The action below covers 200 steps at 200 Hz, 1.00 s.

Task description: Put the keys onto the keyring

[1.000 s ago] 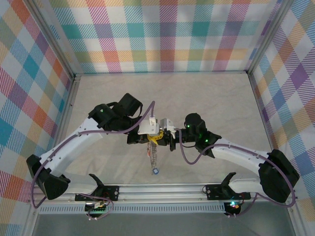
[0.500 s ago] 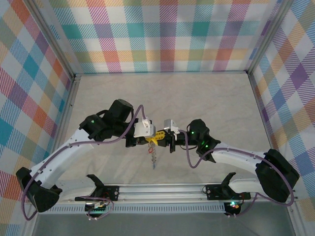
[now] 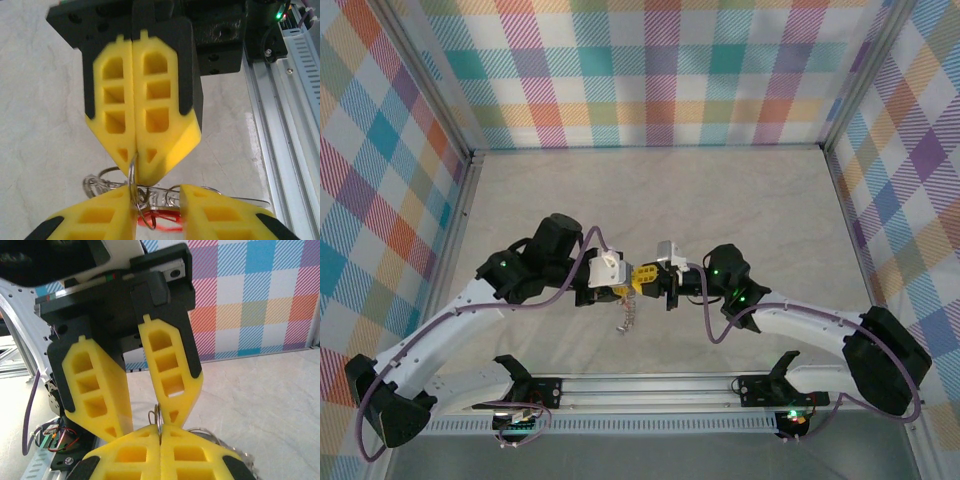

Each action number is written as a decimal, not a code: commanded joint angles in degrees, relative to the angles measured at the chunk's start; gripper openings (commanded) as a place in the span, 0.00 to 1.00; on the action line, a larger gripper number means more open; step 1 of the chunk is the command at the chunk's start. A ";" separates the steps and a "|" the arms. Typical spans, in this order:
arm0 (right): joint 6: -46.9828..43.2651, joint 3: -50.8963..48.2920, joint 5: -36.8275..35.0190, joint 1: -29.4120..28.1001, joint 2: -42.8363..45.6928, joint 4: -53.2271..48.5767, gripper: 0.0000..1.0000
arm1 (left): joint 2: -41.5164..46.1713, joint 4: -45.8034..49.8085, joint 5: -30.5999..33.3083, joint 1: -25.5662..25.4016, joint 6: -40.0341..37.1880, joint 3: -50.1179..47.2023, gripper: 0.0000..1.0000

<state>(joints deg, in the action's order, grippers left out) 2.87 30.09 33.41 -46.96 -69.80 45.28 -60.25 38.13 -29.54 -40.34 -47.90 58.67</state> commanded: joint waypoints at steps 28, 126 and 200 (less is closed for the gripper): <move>2.36 1.58 -1.19 0.05 1.36 9.87 0.00 | 2.98 -7.88 -1.64 0.02 4.84 -5.48 0.28; 0.29 1.73 0.59 0.03 -0.06 7.11 0.00 | 8.91 -15.39 1.51 0.64 9.38 -7.94 0.27; -2.48 1.51 1.00 0.04 0.24 3.46 0.00 | 4.31 -10.76 -0.22 0.61 7.10 -3.22 0.05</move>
<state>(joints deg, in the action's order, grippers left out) 2.52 30.09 33.21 -46.48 -70.02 47.51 -54.72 25.71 -27.99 -39.72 -38.83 52.31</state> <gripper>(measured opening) 0.050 0.061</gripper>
